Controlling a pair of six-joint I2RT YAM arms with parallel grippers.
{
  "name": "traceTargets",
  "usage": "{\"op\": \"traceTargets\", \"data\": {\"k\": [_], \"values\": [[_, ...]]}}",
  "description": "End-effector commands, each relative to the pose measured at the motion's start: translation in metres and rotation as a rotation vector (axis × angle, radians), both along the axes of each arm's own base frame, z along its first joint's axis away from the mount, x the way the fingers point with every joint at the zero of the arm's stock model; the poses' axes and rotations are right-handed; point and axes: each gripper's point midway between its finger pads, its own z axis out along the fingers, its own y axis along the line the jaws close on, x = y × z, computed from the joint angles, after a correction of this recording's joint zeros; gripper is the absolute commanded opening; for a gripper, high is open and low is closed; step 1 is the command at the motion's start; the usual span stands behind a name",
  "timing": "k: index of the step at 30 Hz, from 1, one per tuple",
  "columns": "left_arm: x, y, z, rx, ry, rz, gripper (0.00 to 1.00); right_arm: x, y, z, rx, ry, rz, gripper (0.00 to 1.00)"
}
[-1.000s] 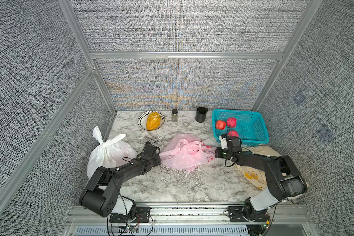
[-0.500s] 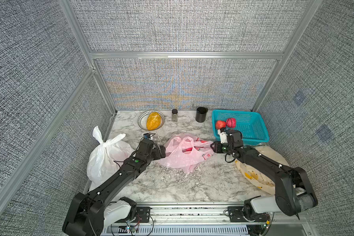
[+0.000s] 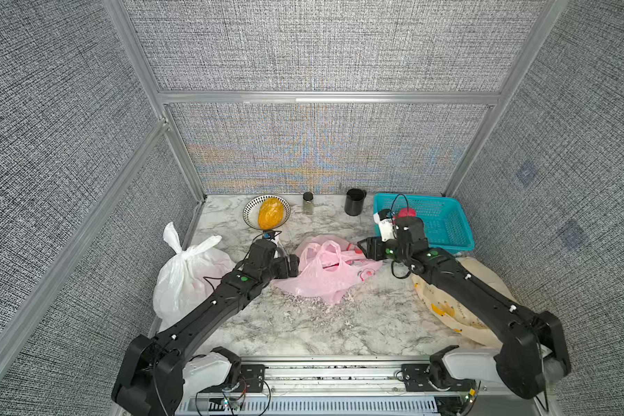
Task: Untie the knot of a plastic bag & take out the apple
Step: Adjust the plastic bag at the center of the board.
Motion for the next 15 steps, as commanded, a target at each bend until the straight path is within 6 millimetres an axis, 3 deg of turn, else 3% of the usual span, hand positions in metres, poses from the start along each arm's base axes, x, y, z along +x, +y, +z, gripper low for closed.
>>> {"op": "traceTargets", "data": {"k": [1, 4, 10, 15], "values": [[0.002, -0.01, 0.004, 0.015, -0.013, -0.047, 1.0, 0.0, 0.028, -0.008, -0.006, 0.023, 0.102, 0.69], [0.002, -0.018, 0.006, 0.023, -0.018, -0.079, 1.0, 0.006, 0.047, -0.022, 0.0, 0.039, 0.155, 0.72], [0.001, -0.027, 0.005, 0.034, -0.007, -0.117, 1.0, 0.011, 0.08, -0.025, 0.025, 0.031, 0.258, 0.75], [0.003, -0.033, 0.002, 0.033, -0.001, -0.139, 1.0, 0.006, 0.094, -0.043, 0.006, 0.072, 0.304, 0.73]]}}
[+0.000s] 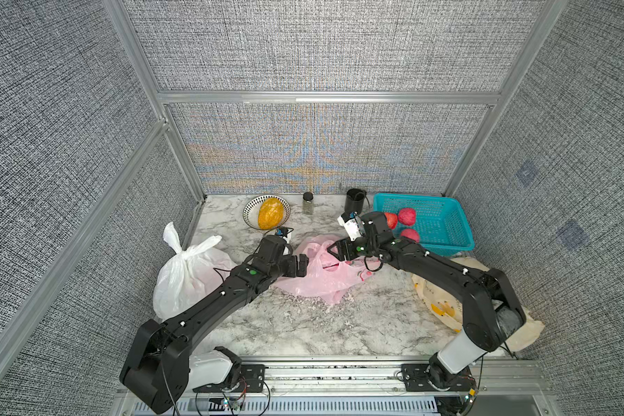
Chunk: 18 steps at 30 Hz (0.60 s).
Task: Untie the knot of a plastic bag & take out the apple
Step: Adjust the plastic bag at the center of the board.
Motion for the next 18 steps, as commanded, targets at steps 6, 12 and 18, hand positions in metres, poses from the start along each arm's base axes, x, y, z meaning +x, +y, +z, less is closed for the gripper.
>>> {"op": "traceTargets", "data": {"k": [6, 12, 18], "values": [[0.003, -0.006, 0.007, 0.01, -0.025, -0.038, 1.0, -0.013, 0.007, -0.01, -0.002, 0.013, 0.06, 0.43], [0.005, -0.011, 0.005, 0.025, -0.015, -0.073, 1.0, -0.031, 0.008, 0.006, 0.0, -0.03, 0.098, 0.01], [0.005, -0.016, 0.003, 0.057, -0.016, -0.119, 1.0, -0.069, 0.013, 0.009, -0.002, -0.019, 0.203, 0.0]]}}
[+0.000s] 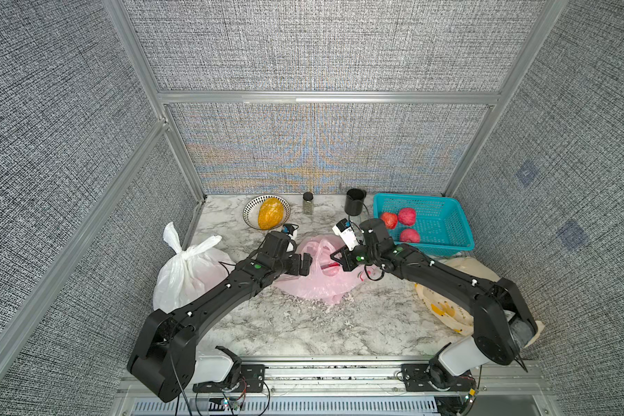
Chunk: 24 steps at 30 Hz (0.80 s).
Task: Untie the knot of a plastic bag & take out the apple
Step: Adjust the plastic bag at the center of the board.
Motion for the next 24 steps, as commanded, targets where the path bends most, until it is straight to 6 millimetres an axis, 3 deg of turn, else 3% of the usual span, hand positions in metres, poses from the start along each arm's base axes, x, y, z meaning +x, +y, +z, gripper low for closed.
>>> {"op": "traceTargets", "data": {"k": [1, 4, 7, 12, 24], "values": [[-0.002, -0.006, 0.005, 0.021, -0.021, -0.058, 1.0, -0.028, 0.001, -0.005, -0.01, 0.03, 0.084, 0.0], [-0.007, -0.017, 0.009, 0.04, -0.043, -0.134, 1.0, -0.05, -0.003, -0.012, -0.017, 0.061, 0.129, 0.0], [-0.015, -0.033, 0.008, 0.069, -0.053, -0.227, 1.0, -0.06, -0.009, -0.016, -0.024, 0.077, 0.136, 0.0], [-0.026, -0.052, -0.008, 0.22, -0.073, -0.352, 1.0, -0.079, -0.012, -0.011, 0.01, 0.095, 0.177, 0.0], [0.007, -0.057, -0.017, 0.43, -0.17, -0.336, 1.0, -0.112, -0.026, -0.027, 0.005, 0.179, 0.224, 0.0]]}}
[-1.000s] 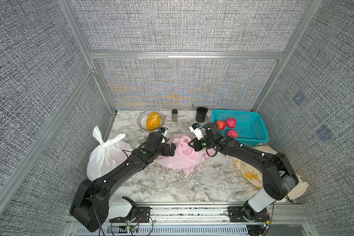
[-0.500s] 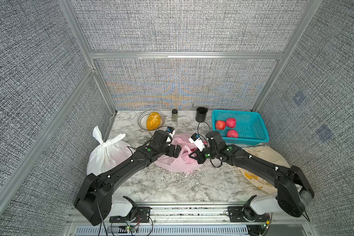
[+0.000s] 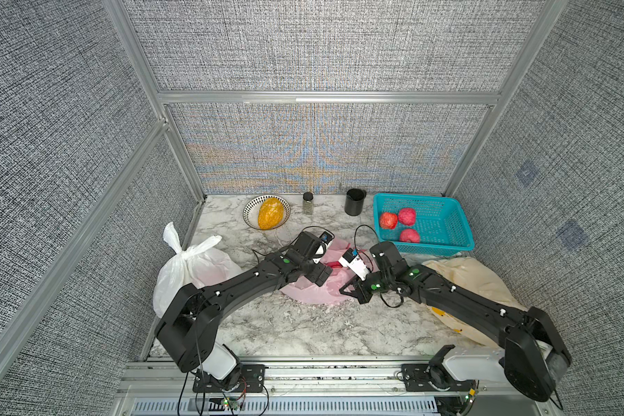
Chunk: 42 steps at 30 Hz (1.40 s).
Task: Untie the knot of a plastic bag & take out the apple
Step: Adjust the plastic bag at the center of the board.
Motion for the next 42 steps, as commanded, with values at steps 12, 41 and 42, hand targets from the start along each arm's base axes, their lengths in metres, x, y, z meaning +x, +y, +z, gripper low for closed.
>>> {"op": "traceTargets", "data": {"k": [12, 41, 42], "values": [[0.056, -0.009, 0.004, 0.135, -0.147, 0.07, 0.88, -0.033, -0.013, -0.028, -0.008, 0.12, 0.022, 0.0], [0.098, 0.053, -0.008, -0.296, 0.269, 0.479, 0.26, -0.013, -0.113, -0.114, -0.17, 0.347, -0.645, 0.0], [0.097, 0.051, -0.006, -0.314, 0.273, 0.477, 0.26, -0.009, -0.11, -0.108, -0.159, 0.329, -0.636, 0.0]]}}
